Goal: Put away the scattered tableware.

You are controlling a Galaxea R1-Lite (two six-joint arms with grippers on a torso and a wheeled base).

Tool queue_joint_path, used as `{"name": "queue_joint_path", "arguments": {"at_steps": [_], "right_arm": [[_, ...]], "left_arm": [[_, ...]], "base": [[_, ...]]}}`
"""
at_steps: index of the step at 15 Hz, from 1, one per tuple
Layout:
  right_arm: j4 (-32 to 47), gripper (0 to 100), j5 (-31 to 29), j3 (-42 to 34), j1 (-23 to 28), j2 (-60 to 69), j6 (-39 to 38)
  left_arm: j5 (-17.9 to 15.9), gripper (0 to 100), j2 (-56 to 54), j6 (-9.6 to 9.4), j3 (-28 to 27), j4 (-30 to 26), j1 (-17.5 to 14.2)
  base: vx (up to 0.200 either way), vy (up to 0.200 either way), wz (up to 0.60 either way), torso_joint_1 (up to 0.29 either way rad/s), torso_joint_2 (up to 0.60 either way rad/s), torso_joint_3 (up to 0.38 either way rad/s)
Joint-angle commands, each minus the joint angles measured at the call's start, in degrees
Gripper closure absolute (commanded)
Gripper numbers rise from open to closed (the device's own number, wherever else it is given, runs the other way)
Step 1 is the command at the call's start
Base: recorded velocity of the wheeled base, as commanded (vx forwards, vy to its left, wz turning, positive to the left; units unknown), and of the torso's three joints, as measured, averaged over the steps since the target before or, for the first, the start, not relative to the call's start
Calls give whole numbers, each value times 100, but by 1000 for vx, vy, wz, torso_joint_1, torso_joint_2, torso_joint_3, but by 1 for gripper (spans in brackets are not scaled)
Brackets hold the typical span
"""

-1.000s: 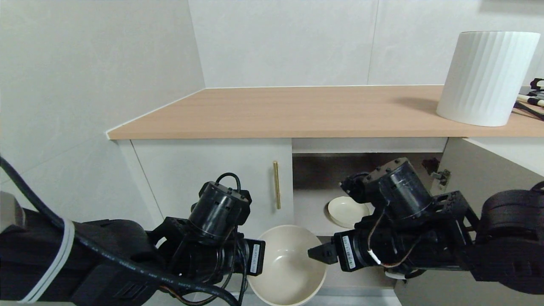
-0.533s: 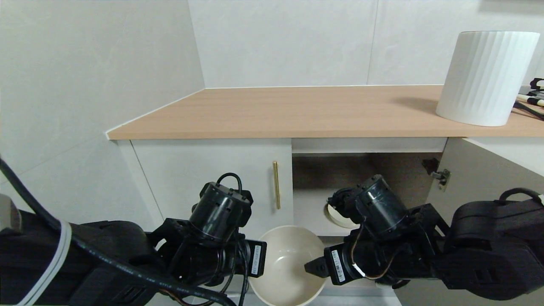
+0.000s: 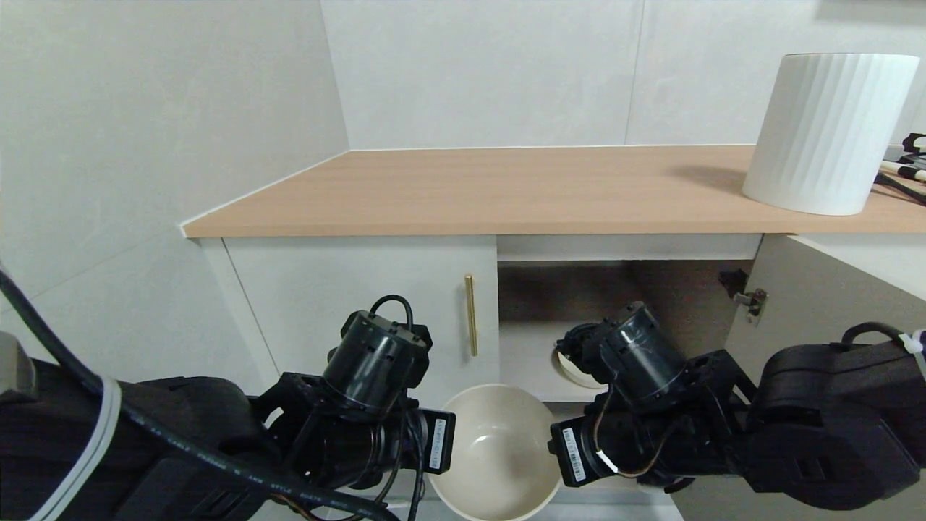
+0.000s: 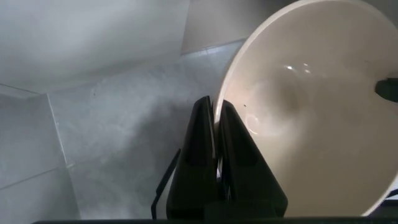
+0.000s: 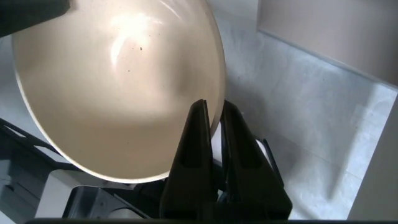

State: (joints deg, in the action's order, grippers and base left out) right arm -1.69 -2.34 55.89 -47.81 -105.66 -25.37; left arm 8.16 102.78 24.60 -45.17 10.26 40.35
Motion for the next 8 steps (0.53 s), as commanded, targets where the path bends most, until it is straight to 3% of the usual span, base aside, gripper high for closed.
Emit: {"name": "queue_joint_path", "arguments": {"at_steps": [1,3,4,8], "right_arm": [[2,100,6,0,0,-8,6],[2,100,6,-8,0,-8,6],[2,100,6,-8,0,-16,6],[2,100,6,-8,0,-60,6]], "left_arm": [[2,100,-3,1,-1,2,-1],[2,100,-12,-17,34,2,-1],[2,0,-21,-17,78,11,25],[2,0,-127,1,78,186,61]], "base": [[0,0,0,0,0,0],[0,0,0,0,0,0],[0,0,0,0,0,0],[0,0,0,0,0,0]]}}
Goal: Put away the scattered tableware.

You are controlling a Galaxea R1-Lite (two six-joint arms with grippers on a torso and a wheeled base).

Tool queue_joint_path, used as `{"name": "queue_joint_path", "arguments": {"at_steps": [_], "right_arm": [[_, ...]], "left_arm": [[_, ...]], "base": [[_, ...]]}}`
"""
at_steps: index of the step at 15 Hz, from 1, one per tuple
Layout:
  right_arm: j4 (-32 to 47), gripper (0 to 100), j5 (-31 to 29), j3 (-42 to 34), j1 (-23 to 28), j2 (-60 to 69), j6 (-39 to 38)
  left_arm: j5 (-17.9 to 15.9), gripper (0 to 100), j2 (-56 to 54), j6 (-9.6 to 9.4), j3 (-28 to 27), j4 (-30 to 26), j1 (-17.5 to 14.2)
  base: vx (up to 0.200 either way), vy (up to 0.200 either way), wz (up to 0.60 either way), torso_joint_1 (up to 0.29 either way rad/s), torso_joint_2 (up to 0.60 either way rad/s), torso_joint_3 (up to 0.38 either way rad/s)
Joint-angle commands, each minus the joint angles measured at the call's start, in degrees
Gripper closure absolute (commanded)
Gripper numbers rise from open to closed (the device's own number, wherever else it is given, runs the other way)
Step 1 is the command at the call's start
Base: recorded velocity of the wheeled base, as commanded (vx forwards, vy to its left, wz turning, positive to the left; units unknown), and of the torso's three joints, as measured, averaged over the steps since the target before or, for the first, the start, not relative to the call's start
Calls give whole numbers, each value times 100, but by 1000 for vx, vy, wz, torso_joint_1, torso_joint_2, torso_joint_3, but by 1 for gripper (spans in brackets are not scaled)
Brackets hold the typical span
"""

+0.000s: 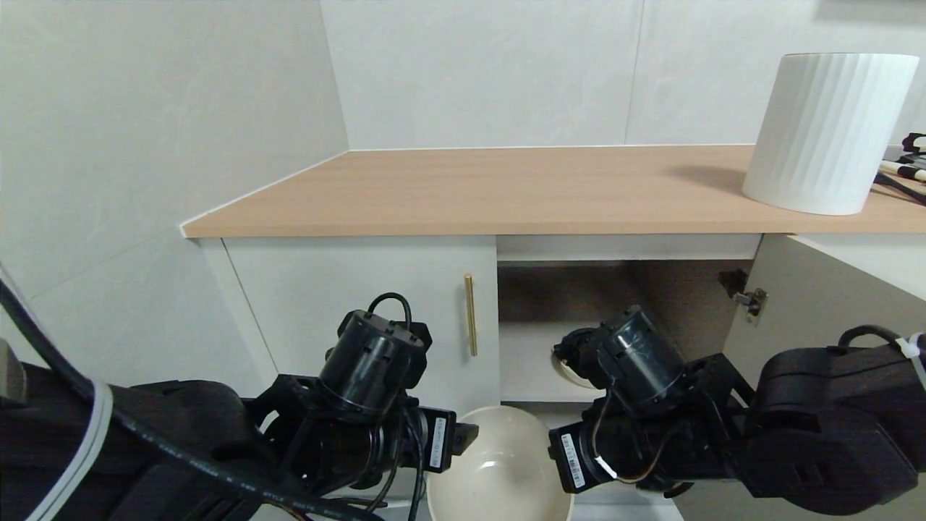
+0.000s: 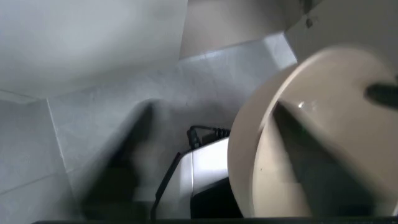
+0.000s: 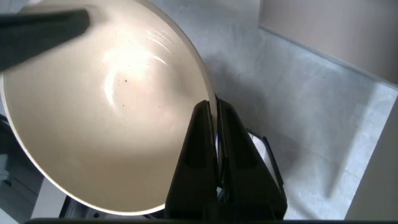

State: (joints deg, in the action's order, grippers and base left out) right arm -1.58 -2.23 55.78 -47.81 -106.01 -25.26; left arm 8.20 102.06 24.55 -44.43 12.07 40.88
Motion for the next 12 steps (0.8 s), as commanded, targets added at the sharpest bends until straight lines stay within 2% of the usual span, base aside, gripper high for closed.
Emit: {"name": "queue_joint_path", "arguments": {"at_steps": [1,6,9,12], "right_arm": [[-9,100,-23,3,0,-25,-5],[-26,100,-313,11,79,-236,-23],[-255,100,-445,29,633,-746,-111],[-949,100,-638,29,1257,-1308,-366]], "left_arm": [[-3,0,-116,23,14,68,-1],[-3,0,-292,50,154,560,-27],[-3,0,-336,50,216,727,-97],[6,0,-345,58,207,736,-150]], "base": [[0,0,0,0,0,0],[0,0,0,0,0,0],[0,0,0,0,0,0],[0,0,0,0,0,0]]}}
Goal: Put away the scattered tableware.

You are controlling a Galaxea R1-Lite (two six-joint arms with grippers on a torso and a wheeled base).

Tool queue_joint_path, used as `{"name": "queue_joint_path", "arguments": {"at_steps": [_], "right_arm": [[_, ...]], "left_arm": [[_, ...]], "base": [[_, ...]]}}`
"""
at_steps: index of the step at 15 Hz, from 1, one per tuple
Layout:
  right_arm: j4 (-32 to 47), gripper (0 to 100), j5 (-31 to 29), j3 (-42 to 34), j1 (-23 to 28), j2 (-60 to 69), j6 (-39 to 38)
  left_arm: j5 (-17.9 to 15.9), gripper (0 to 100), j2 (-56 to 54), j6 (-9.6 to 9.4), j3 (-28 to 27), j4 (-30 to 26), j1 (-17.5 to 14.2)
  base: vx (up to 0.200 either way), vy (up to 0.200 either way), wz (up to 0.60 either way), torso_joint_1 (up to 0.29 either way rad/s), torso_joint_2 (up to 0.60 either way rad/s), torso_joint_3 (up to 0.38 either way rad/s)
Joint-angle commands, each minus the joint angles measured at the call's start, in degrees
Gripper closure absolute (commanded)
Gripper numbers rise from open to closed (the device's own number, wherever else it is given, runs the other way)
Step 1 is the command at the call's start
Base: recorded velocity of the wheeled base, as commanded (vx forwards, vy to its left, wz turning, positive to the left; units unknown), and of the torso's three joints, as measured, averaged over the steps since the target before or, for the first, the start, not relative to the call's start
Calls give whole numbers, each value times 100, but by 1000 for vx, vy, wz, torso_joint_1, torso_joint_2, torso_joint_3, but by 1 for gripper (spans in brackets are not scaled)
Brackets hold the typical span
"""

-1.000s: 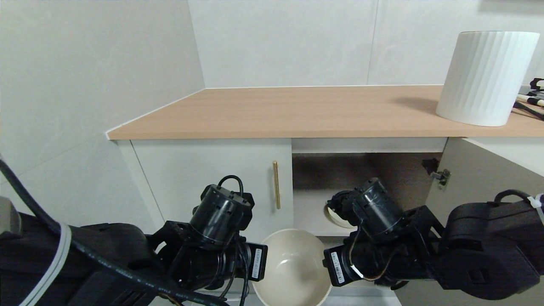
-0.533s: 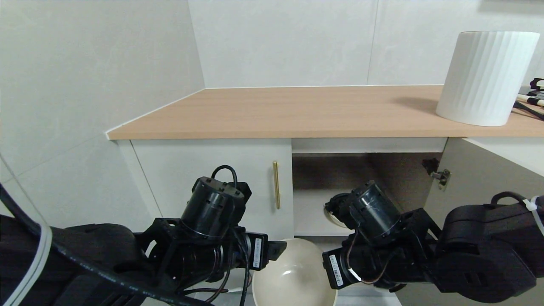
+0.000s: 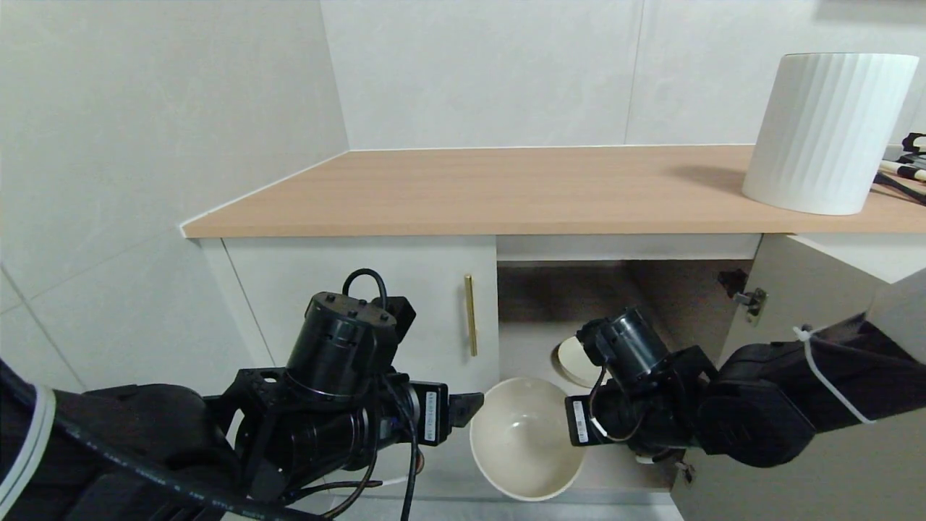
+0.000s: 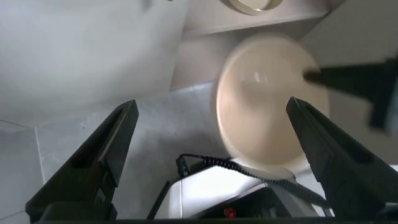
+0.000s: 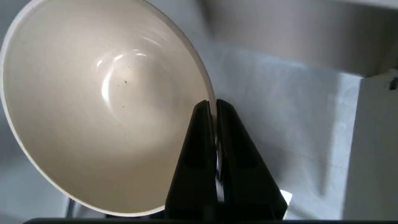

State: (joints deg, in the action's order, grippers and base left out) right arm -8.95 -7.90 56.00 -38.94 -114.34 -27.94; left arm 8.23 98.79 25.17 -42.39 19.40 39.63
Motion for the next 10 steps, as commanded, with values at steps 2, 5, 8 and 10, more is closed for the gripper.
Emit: {"name": "queue_joint_path", "arguments": {"at_steps": [2,5,8,10], "right_arm": [[-881,100,-256,77,782,-810,-555],[-1680,100,-546,394,1521,-1328,-678],[-1689,100,-722,833,1819,-1680,-748],[-1680,100,-757,1097,1960,-1882,-765]], "left_arm": [[3,0,-18,75,2,3,-34],[3,0,-71,102,-6,-6,-34],[3,0,-71,102,-6,3,-34],[3,0,-79,111,-6,-6,-34]], "base": [[0,0,0,0,0,0],[0,0,0,0,0,0],[0,0,0,0,0,0],[0,0,0,0,0,0]]}}
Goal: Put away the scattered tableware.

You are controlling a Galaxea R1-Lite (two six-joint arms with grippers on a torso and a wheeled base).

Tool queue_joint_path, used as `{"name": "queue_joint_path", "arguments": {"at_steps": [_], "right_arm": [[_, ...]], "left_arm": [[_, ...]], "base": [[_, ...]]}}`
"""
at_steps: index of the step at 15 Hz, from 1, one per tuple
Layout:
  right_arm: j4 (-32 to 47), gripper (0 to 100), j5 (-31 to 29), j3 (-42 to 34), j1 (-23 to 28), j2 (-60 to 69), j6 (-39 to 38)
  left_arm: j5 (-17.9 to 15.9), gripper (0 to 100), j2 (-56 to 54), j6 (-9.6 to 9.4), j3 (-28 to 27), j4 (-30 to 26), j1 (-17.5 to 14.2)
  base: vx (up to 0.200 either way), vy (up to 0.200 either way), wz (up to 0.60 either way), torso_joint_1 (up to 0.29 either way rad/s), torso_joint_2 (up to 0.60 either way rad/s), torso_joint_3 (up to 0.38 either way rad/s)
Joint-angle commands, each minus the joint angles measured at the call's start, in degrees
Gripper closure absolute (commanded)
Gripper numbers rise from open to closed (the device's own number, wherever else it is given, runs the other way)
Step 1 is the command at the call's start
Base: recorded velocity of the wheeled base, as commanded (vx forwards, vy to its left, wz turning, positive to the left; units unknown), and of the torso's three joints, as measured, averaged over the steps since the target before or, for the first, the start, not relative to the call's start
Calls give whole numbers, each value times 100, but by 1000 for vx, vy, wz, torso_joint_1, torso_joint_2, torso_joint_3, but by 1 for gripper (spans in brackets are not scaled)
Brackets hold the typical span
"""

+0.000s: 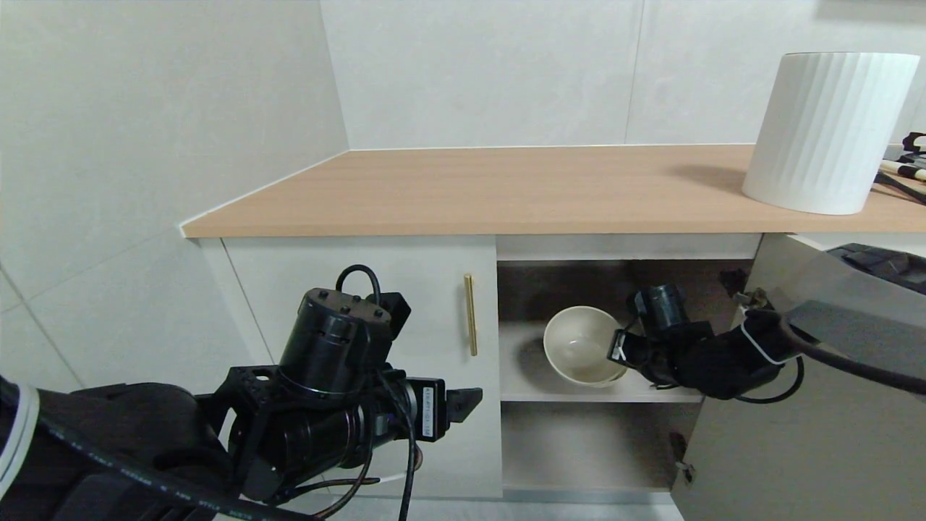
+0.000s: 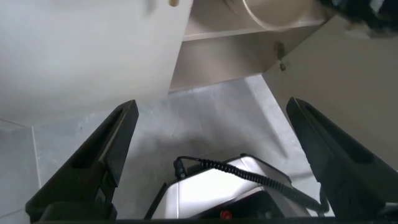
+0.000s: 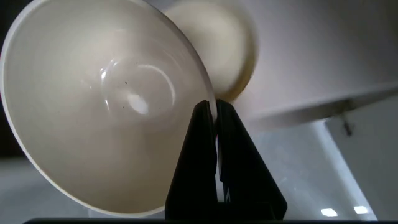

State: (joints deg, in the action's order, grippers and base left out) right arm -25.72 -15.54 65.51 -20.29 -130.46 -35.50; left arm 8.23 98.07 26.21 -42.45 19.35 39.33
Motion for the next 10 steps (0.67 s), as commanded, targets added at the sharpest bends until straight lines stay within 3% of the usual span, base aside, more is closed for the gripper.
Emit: {"name": "queue_joint_path", "arguments": {"at_steps": [1,10], "right_arm": [[-3,100,-89,287,183,-339,-1],[32,100,-204,796,420,-770,17]], "left_arm": [[3,0,-8,-2,0,8,-4],[3,0,-8,7,-9,8,-4]], "base": [[0,0,0,0,0,0],[0,0,0,0,0,0]]}}
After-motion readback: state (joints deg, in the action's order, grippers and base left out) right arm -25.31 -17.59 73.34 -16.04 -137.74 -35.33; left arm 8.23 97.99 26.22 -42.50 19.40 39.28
